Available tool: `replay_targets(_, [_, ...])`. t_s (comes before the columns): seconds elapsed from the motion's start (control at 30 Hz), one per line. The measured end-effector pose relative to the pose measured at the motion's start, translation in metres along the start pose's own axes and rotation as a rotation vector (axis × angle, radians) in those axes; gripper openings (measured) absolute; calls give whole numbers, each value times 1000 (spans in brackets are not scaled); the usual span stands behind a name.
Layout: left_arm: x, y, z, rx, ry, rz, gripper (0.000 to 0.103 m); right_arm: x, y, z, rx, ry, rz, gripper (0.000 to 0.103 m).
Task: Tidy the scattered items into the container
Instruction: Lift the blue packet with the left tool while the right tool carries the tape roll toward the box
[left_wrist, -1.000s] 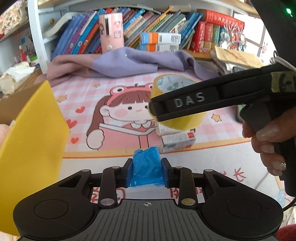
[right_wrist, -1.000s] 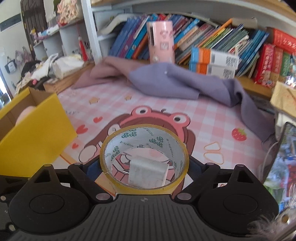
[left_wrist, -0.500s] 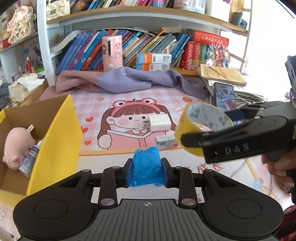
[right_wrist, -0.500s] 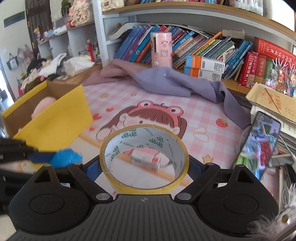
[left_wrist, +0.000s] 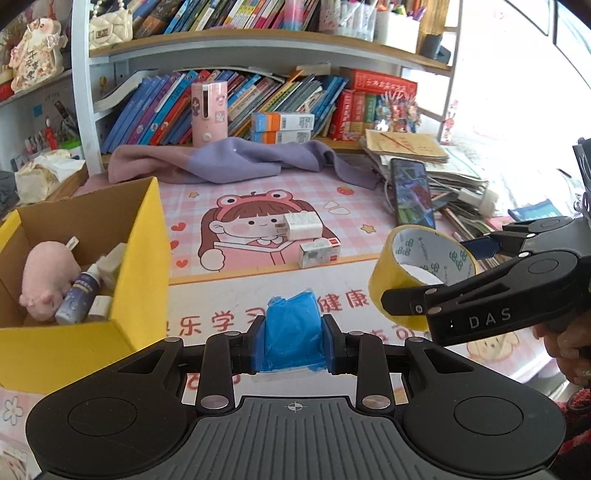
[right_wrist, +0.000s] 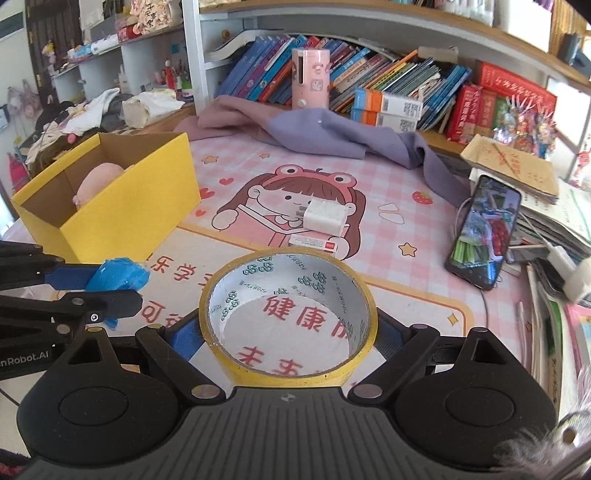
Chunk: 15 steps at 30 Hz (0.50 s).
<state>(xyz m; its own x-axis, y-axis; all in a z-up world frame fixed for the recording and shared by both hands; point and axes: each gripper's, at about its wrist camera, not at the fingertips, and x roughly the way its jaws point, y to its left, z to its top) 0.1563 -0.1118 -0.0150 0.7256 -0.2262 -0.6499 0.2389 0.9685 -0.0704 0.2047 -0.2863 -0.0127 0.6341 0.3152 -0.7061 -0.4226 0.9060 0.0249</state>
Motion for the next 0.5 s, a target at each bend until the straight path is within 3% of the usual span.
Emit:
replay_targets(0.2, [-39,20,-29,14,-8,-7,29,-21,42,-15,18,-15,-27,91])
replay_targets(0.5, [-102,57,-76,-6,-13,39,29,-54,112,-42,14,-36,-40,91])
